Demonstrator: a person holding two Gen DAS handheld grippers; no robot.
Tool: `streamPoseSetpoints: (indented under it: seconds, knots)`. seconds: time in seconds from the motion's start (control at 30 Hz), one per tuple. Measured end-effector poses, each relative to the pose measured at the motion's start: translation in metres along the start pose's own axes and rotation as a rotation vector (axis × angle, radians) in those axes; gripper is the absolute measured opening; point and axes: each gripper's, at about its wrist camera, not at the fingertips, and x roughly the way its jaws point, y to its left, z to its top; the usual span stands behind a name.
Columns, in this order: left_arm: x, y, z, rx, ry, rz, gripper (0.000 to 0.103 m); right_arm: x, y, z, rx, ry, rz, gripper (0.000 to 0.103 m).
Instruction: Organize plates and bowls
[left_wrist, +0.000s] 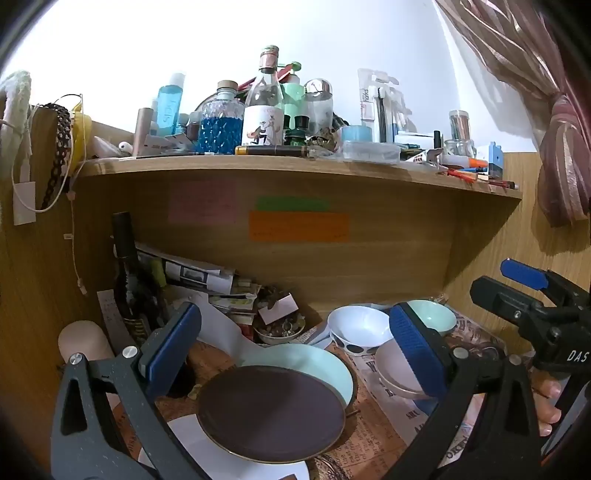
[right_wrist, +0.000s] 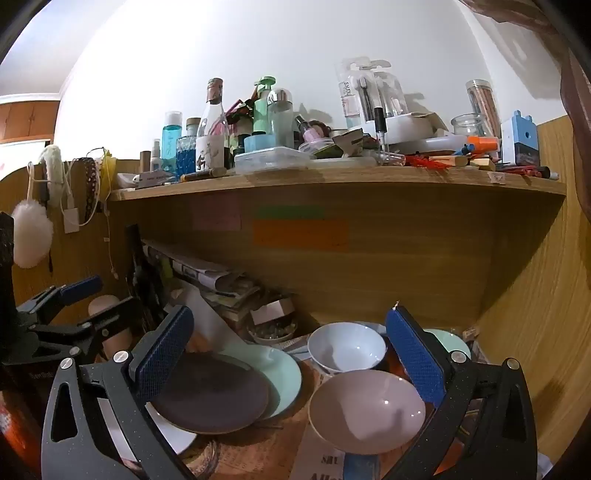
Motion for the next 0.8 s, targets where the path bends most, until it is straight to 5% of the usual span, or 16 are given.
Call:
streamPoseSetpoints:
  seconds: [0.8]
  knots:
    - [-0.0030,-0.0071,0.0037,0.017,-0.026,0.006,0.103,-0.0025,-0.0021,-0.0004,0.018,-0.011,0.003,0.103]
